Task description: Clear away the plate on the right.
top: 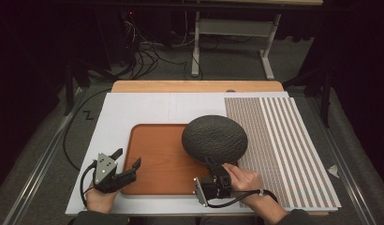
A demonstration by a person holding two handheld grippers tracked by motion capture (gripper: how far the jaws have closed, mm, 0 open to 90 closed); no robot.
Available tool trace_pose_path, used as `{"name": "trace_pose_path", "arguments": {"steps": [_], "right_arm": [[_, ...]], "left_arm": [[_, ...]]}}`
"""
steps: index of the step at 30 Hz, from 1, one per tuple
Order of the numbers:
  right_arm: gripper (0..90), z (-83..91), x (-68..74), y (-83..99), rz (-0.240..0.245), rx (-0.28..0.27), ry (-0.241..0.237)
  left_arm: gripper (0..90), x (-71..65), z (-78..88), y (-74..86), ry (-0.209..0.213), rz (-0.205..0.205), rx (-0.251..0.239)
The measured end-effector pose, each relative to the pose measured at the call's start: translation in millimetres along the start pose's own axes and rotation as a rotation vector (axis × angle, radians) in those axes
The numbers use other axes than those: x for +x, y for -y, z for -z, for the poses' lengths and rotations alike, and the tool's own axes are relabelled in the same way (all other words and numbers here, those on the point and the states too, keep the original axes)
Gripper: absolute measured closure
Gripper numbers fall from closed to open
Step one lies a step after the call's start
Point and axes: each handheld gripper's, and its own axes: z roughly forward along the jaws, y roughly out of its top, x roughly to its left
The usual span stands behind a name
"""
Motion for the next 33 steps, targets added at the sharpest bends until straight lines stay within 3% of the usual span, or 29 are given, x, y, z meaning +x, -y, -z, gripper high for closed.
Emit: {"name": "trace_pose_path", "arguments": {"steps": [12,33], "right_arm": [[87.0,-2.9,5.3,-17.4,0.033,-0.03,-0.006],[86.8,-17.3,16.2,-44.5,0.044,-0.08,-0.043]], "left_arm": [[27.8,0.1,0.5,-0.1,0.002,0.001,-0.01],[27.9,-0.3,0.4,-0.1,0.004,0.0,-0.006]]}}
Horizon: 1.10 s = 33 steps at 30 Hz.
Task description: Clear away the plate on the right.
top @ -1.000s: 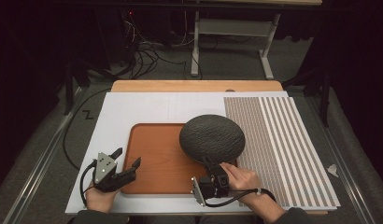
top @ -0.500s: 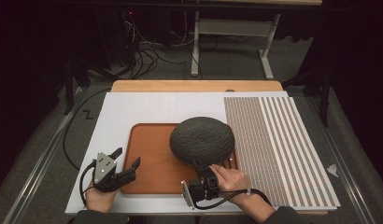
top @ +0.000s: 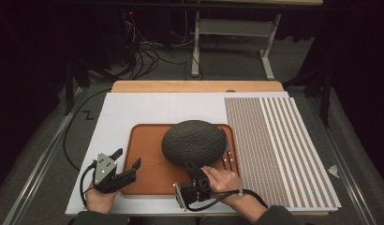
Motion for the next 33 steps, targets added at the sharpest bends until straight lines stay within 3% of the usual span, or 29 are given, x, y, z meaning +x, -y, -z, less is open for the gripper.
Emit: {"name": "trace_pose_path", "arguments": {"steps": [16,33], "right_arm": [[86.4,-10.9,6.3,-13.4,0.005,-0.018,-0.025],[86.9,-20.9,12.2,-13.7,-0.002,-0.018,-0.058]], "left_arm": [[28.0,0.2,0.1,0.1,-0.001,0.0,0.0],[28.0,0.0,0.0,0.1,-0.001,-0.001,0.002]]}}
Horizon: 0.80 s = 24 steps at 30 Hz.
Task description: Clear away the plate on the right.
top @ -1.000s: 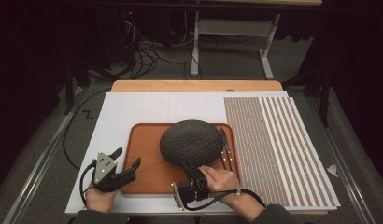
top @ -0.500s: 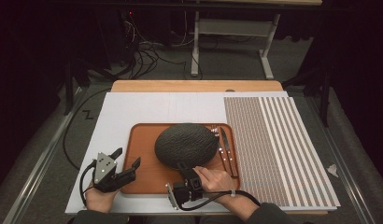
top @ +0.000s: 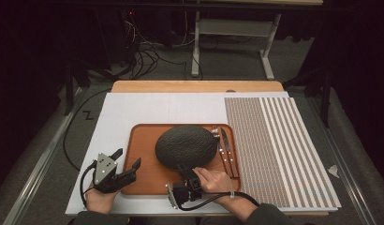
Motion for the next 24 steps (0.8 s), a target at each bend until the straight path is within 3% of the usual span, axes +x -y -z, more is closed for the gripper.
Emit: {"name": "trace_pose_path", "arguments": {"steps": [15,24], "right_arm": [[86.7,-11.6,6.5,1.3,0.033,0.023,0.011],[85.8,-12.8,6.3,1.1,0.025,0.018,0.002]], "left_arm": [[28.0,-0.1,-0.1,0.1,-0.001,0.0,0.002],[28.0,-0.4,-0.1,0.0,-0.001,-0.004,0.005]]}}
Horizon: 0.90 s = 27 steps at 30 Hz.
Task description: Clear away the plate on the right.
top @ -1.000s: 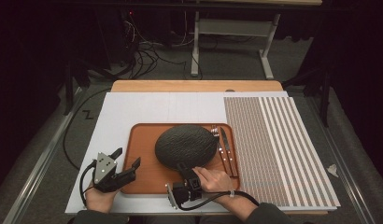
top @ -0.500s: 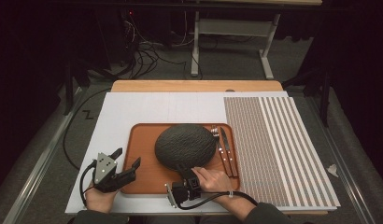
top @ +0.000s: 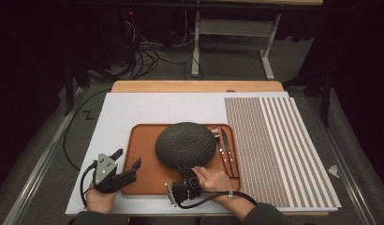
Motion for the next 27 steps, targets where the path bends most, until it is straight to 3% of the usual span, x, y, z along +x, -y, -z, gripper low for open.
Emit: {"name": "trace_pose_path", "arguments": {"steps": [27], "right_arm": [[79.6,-7.0,8.8,-1.4,0.014,0.013,-0.038]], "left_arm": [[28.1,0.0,-0.3,0.1,0.002,0.0,0.002]]}}
